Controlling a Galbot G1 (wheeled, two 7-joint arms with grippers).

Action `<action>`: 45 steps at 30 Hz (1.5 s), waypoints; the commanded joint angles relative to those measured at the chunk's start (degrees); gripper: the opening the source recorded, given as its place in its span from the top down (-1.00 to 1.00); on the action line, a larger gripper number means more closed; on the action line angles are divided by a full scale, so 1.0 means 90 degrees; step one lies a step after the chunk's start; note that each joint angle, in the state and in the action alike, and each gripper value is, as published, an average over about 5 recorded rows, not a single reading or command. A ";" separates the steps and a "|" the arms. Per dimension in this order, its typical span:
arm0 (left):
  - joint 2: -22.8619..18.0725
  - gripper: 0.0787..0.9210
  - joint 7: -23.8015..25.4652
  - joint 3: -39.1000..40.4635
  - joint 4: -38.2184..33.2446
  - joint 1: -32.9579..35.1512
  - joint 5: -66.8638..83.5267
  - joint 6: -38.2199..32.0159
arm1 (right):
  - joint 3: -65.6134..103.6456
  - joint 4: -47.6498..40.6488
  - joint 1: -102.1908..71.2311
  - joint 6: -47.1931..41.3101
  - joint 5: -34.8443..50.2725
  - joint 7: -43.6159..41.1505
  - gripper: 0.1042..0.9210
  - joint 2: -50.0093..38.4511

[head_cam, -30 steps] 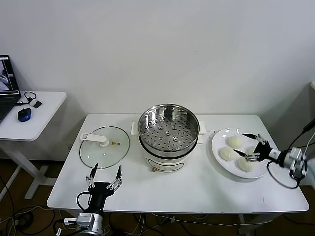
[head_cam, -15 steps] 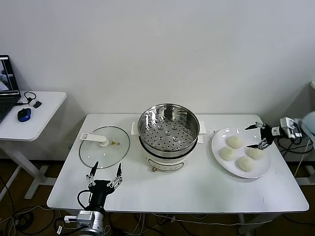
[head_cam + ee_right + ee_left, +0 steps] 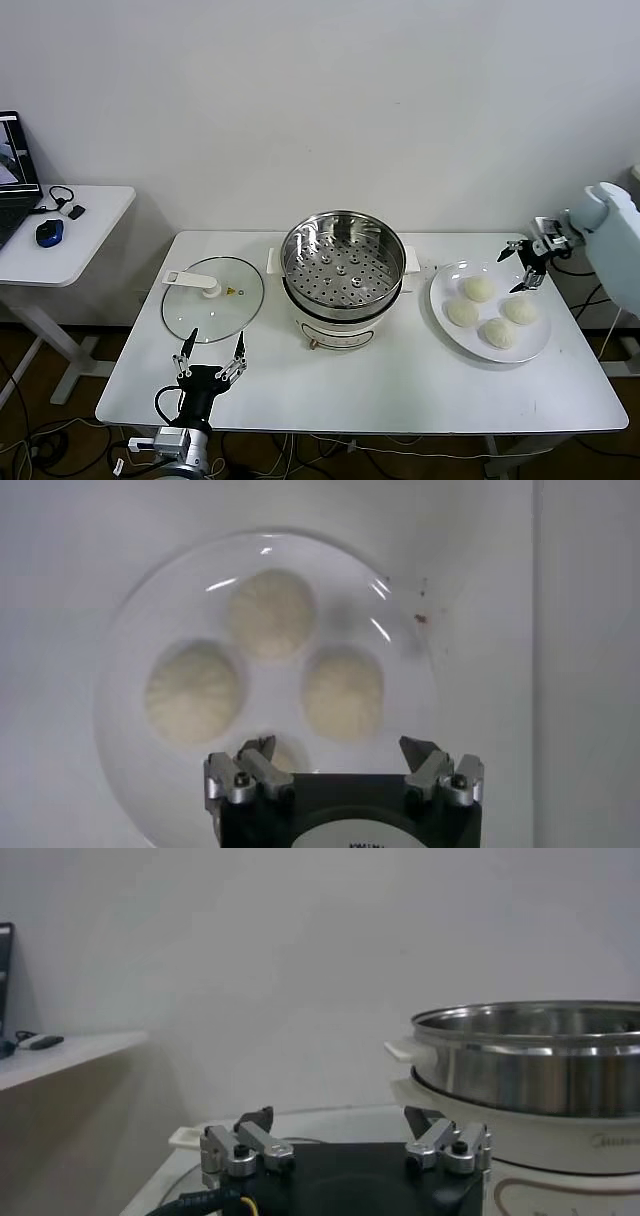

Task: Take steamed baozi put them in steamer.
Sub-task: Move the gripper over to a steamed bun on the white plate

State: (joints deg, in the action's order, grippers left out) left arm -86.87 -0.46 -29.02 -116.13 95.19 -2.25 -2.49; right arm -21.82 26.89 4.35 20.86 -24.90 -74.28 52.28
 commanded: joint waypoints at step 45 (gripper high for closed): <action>0.0014 -0.77 0.0031 -0.0050 -0.0007 0.0103 0.0043 -0.0062 | 0.2390 -0.1361 -0.0409 0.0490 -0.3252 0.1162 -0.76 0.1260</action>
State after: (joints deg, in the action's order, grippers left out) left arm -86.74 -0.18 -29.50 -116.20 96.12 -1.80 -3.10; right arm -1.77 15.01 0.72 25.02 -52.57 -64.31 63.47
